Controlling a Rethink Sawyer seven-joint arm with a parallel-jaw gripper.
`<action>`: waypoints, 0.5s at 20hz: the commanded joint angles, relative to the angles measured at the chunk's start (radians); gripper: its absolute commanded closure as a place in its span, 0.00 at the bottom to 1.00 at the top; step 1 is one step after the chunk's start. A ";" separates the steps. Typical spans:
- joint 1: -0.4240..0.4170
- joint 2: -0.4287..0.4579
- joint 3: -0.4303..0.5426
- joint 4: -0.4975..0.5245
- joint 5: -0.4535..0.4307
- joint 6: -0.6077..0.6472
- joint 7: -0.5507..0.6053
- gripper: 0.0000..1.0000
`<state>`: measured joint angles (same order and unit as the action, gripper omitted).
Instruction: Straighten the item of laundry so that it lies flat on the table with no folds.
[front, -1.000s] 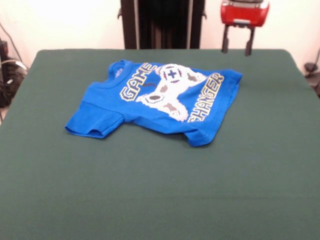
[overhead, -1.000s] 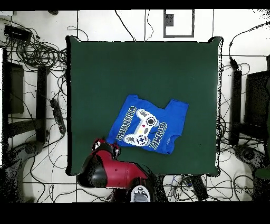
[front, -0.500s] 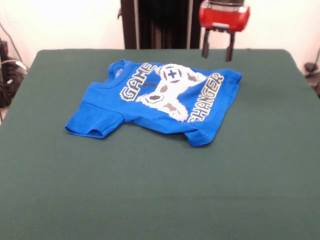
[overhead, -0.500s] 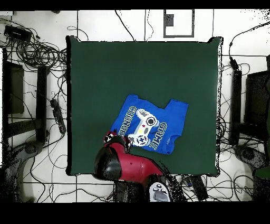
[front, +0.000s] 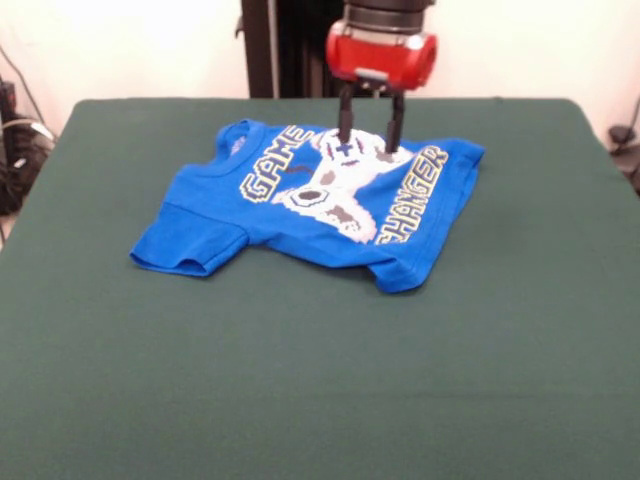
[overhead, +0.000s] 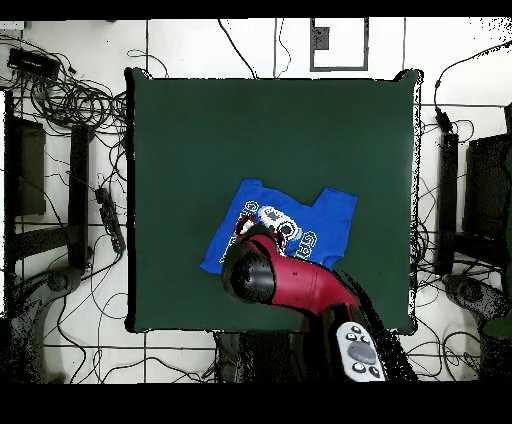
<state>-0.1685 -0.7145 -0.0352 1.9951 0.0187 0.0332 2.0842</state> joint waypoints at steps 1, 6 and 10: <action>0.008 0.099 0.121 -0.153 -0.042 0.112 -0.007 0.00; 0.012 0.122 0.126 -0.225 -0.054 0.165 -0.023 0.00; 0.039 0.111 0.107 -0.253 -0.056 0.223 -0.023 0.00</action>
<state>-0.1690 -0.6357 -0.0346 1.8468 -0.0008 0.0733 2.0842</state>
